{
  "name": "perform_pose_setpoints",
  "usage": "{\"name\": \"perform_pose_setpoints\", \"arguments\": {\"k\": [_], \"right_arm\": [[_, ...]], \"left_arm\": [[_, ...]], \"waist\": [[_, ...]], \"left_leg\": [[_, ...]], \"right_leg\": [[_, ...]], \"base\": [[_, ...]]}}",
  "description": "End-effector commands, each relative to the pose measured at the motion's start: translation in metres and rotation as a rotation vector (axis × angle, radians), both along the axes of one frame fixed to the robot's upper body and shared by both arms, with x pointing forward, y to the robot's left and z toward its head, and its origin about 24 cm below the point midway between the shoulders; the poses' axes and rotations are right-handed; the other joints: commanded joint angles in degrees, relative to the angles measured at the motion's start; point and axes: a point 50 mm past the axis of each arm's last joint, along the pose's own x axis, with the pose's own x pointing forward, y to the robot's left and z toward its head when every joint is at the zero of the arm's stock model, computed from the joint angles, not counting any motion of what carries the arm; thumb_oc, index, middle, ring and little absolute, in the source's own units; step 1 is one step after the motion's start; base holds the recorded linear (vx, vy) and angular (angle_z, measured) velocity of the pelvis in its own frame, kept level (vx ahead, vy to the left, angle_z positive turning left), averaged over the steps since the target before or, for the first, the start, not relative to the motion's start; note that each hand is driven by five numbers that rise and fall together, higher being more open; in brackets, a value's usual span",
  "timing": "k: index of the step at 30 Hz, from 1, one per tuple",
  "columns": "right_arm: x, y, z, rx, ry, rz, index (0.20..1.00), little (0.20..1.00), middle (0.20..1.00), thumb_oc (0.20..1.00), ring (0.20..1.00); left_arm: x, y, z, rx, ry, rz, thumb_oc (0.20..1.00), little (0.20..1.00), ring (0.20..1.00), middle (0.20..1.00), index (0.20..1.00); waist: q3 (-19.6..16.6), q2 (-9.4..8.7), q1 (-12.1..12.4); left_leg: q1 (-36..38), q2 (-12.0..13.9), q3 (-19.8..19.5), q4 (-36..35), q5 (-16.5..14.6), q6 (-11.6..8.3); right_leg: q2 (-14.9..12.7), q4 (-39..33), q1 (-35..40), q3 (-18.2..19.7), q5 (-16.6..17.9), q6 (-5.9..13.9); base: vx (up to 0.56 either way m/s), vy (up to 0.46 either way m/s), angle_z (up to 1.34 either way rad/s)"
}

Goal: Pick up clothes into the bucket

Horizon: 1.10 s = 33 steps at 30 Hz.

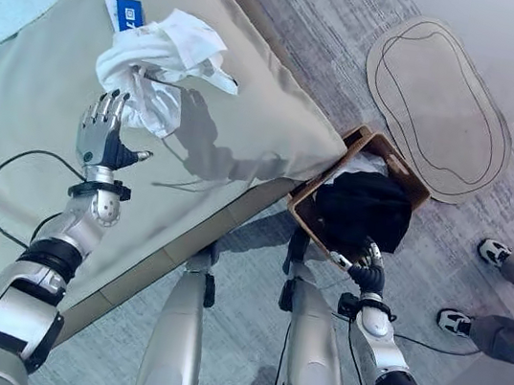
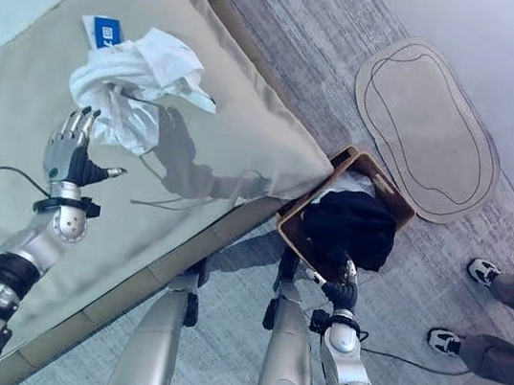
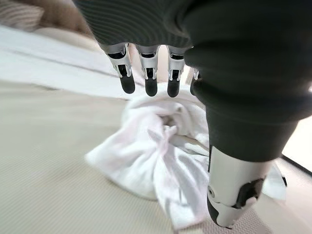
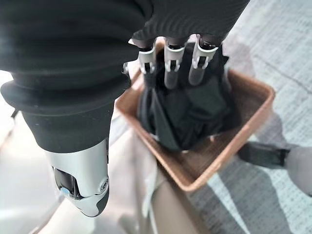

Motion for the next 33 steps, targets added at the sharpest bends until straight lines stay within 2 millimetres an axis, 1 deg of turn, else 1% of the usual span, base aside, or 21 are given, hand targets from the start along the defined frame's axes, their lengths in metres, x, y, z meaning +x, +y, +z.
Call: {"name": "perform_pose_setpoints", "arguments": {"k": [1,2,4,5,11,12,13,14,18,19,20,21,22,23,24,29,30,33], "right_arm": [[0.000,-0.011,0.017,-0.043,-0.104,0.011,1.000,1.000,1.000,1.000,1.000],[0.001,-0.011,0.018,-0.045,-0.107,0.013,1.000,1.000,1.000,1.000,1.000],[0.001,-0.011,0.017,-0.045,-0.104,0.013,1.000,1.000,1.000,1.000,1.000],[0.001,-0.008,0.019,-0.037,-0.116,0.024,1.000,1.000,1.000,1.000,1.000],[0.000,-0.004,0.017,-0.029,-0.116,0.031,1.000,1.000,1.000,1.000,1.000],[0.000,-0.002,0.018,-0.025,-0.125,0.039,1.000,1.000,1.000,1.000,1.000],[0.000,-0.002,0.018,-0.025,-0.125,0.039,1.000,1.000,1.000,1.000,1.000],[0.000,0.001,0.019,-0.020,-0.130,0.048,1.000,1.000,1.000,1.000,1.000],[-0.001,0.003,0.018,-0.012,-0.132,0.056,1.000,1.000,1.000,1.000,1.000],[-0.001,0.005,0.020,-0.006,-0.139,0.065,1.000,1.000,1.000,1.000,1.000],[0.000,0.005,0.020,-0.006,-0.142,0.065,1.000,1.000,1.000,1.000,1.000],[-0.001,0.005,0.021,-0.005,-0.148,0.070,1.000,1.000,1.000,1.000,1.000],[0.000,0.005,0.022,-0.004,-0.150,0.069,1.000,1.000,1.000,1.000,1.000],[0.000,0.005,0.022,-0.005,-0.152,0.072,1.000,1.000,1.000,1.000,1.000],[-0.001,0.006,0.023,-0.001,-0.156,0.076,1.000,1.000,1.000,1.000,1.000],[-0.002,0.005,0.023,-0.004,-0.159,0.081,1.000,1.000,1.000,1.000,1.000],[-0.003,0.004,0.024,-0.005,-0.163,0.081,1.000,1.000,1.000,1.000,1.000],[-0.005,0.003,0.023,-0.007,-0.157,0.082,1.000,1.000,1.000,1.000,1.000]], "left_arm": [[-0.003,0.022,0.026,0.074,-0.100,0.087,1.000,1.000,1.000,1.000,1.000],[-0.001,0.024,0.037,0.067,-0.145,0.103,1.000,1.000,1.000,1.000,1.000],[-0.001,0.025,0.040,0.059,-0.163,0.111,1.000,1.000,1.000,1.000,1.000],[0.000,0.028,0.051,0.067,-0.218,0.131,1.000,1.000,1.000,1.000,1.000],[-0.004,0.034,0.060,0.072,-0.299,0.181,1.000,1.000,1.000,1.000,1.000],[-0.004,0.038,0.065,0.088,-0.320,0.215,1.000,1.000,1.000,1.000,1.000],[-0.004,0.038,0.065,0.088,-0.320,0.215,1.000,1.000,1.000,1.000,1.000],[-0.004,0.044,0.068,0.101,-0.327,0.258,1.000,1.000,1.000,1.000,1.000],[-0.003,0.047,0.072,0.112,-0.331,0.284,1.000,1.000,1.000,1.000,1.000],[-0.002,0.051,0.073,0.088,-0.325,0.306,1.000,1.000,1.000,1.000,1.000],[-0.002,0.051,0.074,0.089,-0.328,0.305,1.000,1.000,1.000,1.000,1.000],[-0.001,0.053,0.078,0.084,-0.338,0.320,1.000,1.000,1.000,1.000,1.000],[-0.001,0.053,0.079,0.085,-0.340,0.319,1.000,1.000,1.000,1.000,1.000],[-0.001,0.054,0.080,0.067,-0.344,0.326,1.000,1.000,1.000,1.000,1.000],[-0.002,0.057,0.082,0.029,-0.357,0.344,1.000,1.000,1.000,1.000,1.000],[0.001,0.056,0.090,-0.003,-0.381,0.337,1.000,1.000,1.000,1.000,1.000],[0.001,0.057,0.095,-0.007,-0.396,0.339,1.000,1.000,1.000,1.000,1.000],[0.003,0.056,0.097,-0.047,-0.393,0.325,1.000,1.000,1.000,1.000,1.000]], "waist": [[-0.8,-1.02,-0.2],[-0.4,-0.99,-0.5],[-0.3,-0.96,-0.7],[-0.1,-1.06,-0.8],[-0.3,-1.41,-1.0],[-0.4,-1.69,-1.2],[-0.4,-1.69,-1.2],[-0.7,-2.07,-1.6],[-1.1,-2.59,-1.9],[-1.3,-2.79,-2.0],[-1.1,-3.05,-2.2],[-1.4,-3.20,-2.4],[-1.2,-3.47,-2.6],[-1.4,-3.32,-2.4],[-1.5,-3.70,-2.7],[-1.7,-4.19,-3.3],[-1.8,-4.41,-3.6],[-2.1,-4.43,-3.8]], "left_leg": [[-2.8,0.1,0.0,3.2,-1.3,-0.28],[-3.7,0.1,0.2,3.4,-1.3,-0.31],[-4.2,0.2,0.2,3.5,-1.2,-0.30],[-4.9,0.3,0.2,3.6,-1.2,-0.33],[-6.1,0.4,0.3,4.8,-1.8,-0.31],[-6.6,0.4,0.3,5.2,-2.1,-0.33],[-6.7,0.4,0.3,5.2,-2.1,-0.33],[-7.2,0.5,0.3,5.5,-2.3,-0.25],[-8.2,0.8,0.6,6.8,-2.9,-0.13],[-8.0,1.4,0.4,7.9,-5.1,-0.44],[-8.8,1.0,0.8,7.8,-3.5,-0.04],[-8.8,1.5,0.5,9.0,-5.7,-0.33],[-9.6,1.1,0.9,8.9,-4.0,0.08],[-9.3,1.7,0.6,9.7,-6.1,-0.26],[-9.8,1.9,0.7,10.5,-6.5,-0.16],[-11.5,2.2,1.0,12.2,-7.1,0.01],[-11.9,2.3,1.1,12.5,-7.4,0.12],[-12.4,2.2,1.3,12.7,-7.5,0.18]], "right_leg": [[-2.1,-0.8,-0.8,1.6,4.1,2.48],[-2.1,-0.9,-1.6,1.8,4.4,2.57],[-2.1,-0.9,-2.1,1.9,4.5,2.61],[-2.1,-1.2,-2.6,1.8,4.8,2.73],[-2.0,-1.1,-3.6,2.0,4.8,2.82],[-2.0,-1.2,-3.9,2.1,4.9,2.89],[-2.0,-1.2,-3.9,2.1,4.9,2.89],[-1.8,-1.4,-4.1,2.3,5.1,2.96],[-1.6,-1.4,-4.7,2.5,5.2,2.96],[-0.9,-1.1,-4.5,3.1,3.9,3.36],[-1.3,-1.4,-5.1,2.9,5.1,2.94],[-0.6,-1.1,-5.1,3.6,4.1,3.42],[-1.1,-1.3,-5.7,3.4,5.3,3.02],[-0.4,-1.1,-5.3,3.8,4.1,3.40],[-0.1,-1.2,-5.8,4.1,4.3,3.42],[0.4,-1.1,-7.1,4.7,4.5,3.44],[0.5,-1.2,-7.6,4.9,4.7,3.51],[0.6,-1.4,-8.0,5.0,4.8,3.58]], "base": [[-0.04,0.018,-0.03],[-0.02,0.009,-0.03],[-0.01,0.006,-0.02],[0.00,0.000,0.00],[0.00,0.000,0.00],[0.00,0.000,0.00],[0.00,0.000,0.00],[0.00,0.000,0.00],[0.03,-0.002,-0.05],[0.01,0.012,-0.06],[0.09,0.013,-0.11],[-0.07,0.023,-0.10],[0.09,0.008,-0.10],[0.01,0.010,-0.06],[0.09,0.000,-0.11],[0.00,0.016,-0.09],[0.00,0.012,-0.08],[0.00,0.018,-0.08]]}}
